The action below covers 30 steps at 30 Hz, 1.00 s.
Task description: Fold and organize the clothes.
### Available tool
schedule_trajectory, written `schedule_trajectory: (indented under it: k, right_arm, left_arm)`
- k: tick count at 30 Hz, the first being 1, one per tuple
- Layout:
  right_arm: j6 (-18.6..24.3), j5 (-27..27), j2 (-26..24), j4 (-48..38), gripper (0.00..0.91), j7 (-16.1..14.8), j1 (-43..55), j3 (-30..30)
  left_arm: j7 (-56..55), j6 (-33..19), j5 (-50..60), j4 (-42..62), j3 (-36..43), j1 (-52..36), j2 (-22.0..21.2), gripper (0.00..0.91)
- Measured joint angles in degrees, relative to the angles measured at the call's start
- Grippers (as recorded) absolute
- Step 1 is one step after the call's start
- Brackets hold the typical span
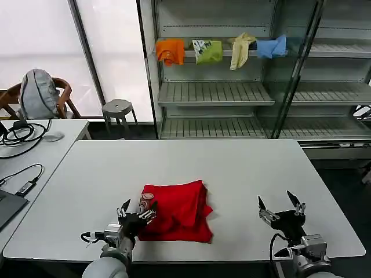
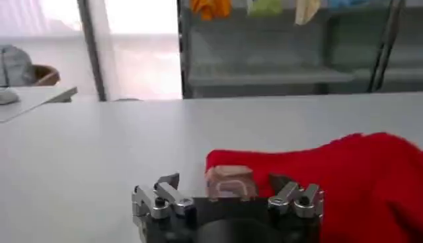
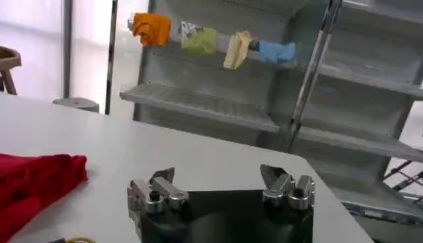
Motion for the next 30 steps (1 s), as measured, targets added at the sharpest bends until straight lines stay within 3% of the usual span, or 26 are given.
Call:
schedule_trajectory:
  k: [23, 24, 26, 27, 30]
  right_arm:
    - [-0.1, -0.5, 0.0, -0.2, 0.907, 0.0, 1.2, -1.5]
    - [-0.1, -0.5, -0.1, -0.3, 0.907, 0.0, 1.3, -1.5]
    - [-0.1, -0.4, -0.2, -0.5, 0.907, 0.0, 1.4, -1.5]
    - [-0.1, -0.4, -0.3, -0.6, 0.907, 0.0, 1.5, -1.5]
    - [-0.1, -0.3, -0.5, -0.9, 0.907, 0.0, 1.7, -1.5]
  left_arm:
    - [-0.1, 1.5, 1.3, 4.4, 0.3, -0.3, 0.5, 0.907]
    - [0.0, 1.5, 1.2, 4.5, 0.3, -0.3, 0.5, 0.736]
    - [0.1, 1.5, 1.0, 4.6, 0.3, -0.3, 0.5, 0.212]
    - [0.2, 1.5, 1.0, 4.6, 0.3, -0.2, 0.5, 0.010]
    - [0.6, 1.5, 0.9, 4.9, 0.3, -0.1, 0.4, 0.010]
